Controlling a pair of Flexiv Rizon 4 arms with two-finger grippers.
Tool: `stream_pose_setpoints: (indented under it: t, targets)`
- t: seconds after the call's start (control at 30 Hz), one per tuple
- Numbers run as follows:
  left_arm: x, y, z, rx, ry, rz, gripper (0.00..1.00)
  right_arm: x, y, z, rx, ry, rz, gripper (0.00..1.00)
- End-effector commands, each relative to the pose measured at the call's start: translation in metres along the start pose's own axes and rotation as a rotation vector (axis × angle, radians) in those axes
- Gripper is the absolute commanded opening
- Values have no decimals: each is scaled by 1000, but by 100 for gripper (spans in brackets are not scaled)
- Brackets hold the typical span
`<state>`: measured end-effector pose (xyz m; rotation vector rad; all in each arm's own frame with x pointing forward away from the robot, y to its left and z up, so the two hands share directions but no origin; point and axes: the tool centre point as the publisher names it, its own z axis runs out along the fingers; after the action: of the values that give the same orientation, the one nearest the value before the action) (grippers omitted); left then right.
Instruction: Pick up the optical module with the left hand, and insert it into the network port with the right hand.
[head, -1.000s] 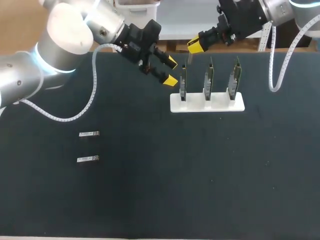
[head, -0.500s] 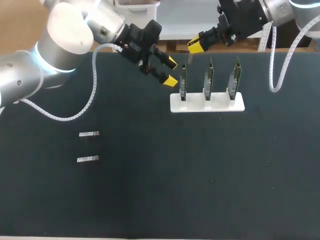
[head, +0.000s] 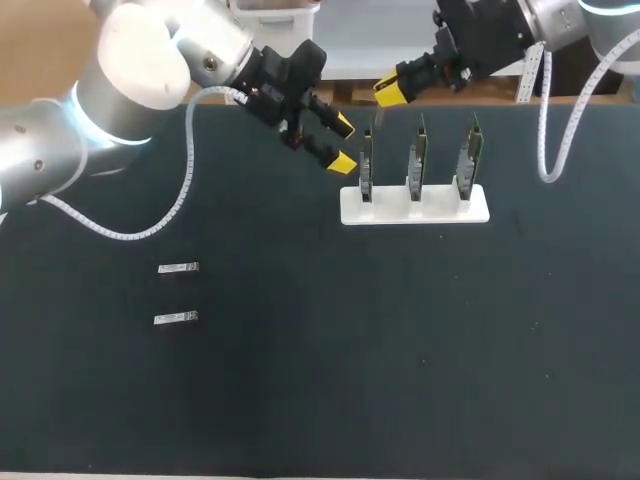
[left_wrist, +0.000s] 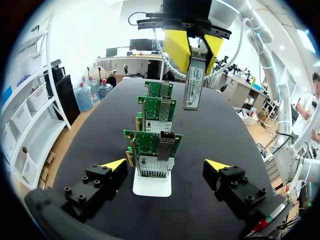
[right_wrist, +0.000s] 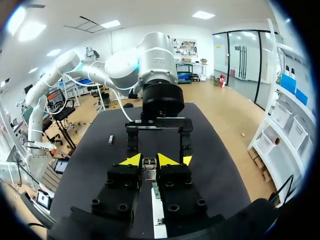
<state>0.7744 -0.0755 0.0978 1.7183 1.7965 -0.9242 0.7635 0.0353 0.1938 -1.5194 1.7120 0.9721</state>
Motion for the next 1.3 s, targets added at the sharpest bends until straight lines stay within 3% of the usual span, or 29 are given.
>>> stream_pose_setpoints:
  t: [0.03,0.7,1.3]
  targets:
    - [0,-2,0,-6,2,-1,100,-3,0,4,8,12,-21,0]
    - [0,-2,0,-6,2,-1,100,3,-9,22,27,84,-81,0]
    - [0,-3,0,-8,-2,1,100,3,-13,17,44,67,-78,0]
